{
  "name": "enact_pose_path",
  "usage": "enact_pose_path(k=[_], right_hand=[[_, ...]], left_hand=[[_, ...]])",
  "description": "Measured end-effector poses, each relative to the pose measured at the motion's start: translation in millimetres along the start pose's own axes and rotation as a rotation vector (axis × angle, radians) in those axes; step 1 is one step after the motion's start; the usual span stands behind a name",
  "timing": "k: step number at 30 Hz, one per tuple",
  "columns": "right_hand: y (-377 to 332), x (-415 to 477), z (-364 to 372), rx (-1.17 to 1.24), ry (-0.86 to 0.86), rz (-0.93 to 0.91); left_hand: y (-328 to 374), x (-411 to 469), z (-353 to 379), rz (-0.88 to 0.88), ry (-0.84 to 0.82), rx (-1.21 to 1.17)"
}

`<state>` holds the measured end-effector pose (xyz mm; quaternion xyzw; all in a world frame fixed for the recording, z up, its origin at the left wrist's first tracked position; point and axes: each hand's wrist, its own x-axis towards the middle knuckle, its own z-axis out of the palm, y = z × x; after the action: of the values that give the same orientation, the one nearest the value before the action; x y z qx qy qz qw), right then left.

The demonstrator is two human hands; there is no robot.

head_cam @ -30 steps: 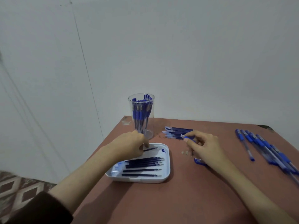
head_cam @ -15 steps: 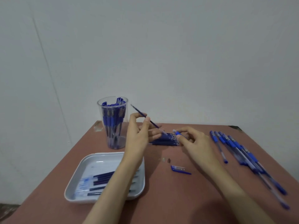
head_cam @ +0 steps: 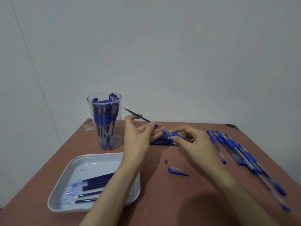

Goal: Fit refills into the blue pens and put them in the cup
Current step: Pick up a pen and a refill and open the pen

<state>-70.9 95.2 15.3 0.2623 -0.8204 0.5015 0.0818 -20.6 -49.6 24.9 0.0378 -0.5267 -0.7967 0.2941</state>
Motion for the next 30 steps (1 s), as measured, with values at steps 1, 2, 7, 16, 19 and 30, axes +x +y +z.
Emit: enact_pose_path(k=[1,2,7,16,19,30], right_hand=[[-0.6,-0.5,0.1,0.006,-0.005,0.000],[-1.2,-0.7,0.3,0.010,-0.010,0.000],[-3.3,-1.9,1.6,0.019,-0.005,0.010],[-4.0,-0.7,1.2,0.030,-0.016,0.012],[-4.5,-0.9,2.1,0.027,-0.008,0.022],[-3.7,-0.4,5.2,0.056,-0.016,0.016]], left_hand=[[0.1,0.2,-0.2,0.002,0.000,-0.001],[0.2,0.7,-0.7,0.003,0.002,-0.003],[0.2,1.6,-3.0,0.013,-0.001,0.031],[3.7,1.8,-4.1,-0.003,-0.004,0.025],[3.8,1.7,-4.4,0.000,-0.012,0.035],[-5.8,0.7,-4.6,-0.043,-0.101,0.231]])
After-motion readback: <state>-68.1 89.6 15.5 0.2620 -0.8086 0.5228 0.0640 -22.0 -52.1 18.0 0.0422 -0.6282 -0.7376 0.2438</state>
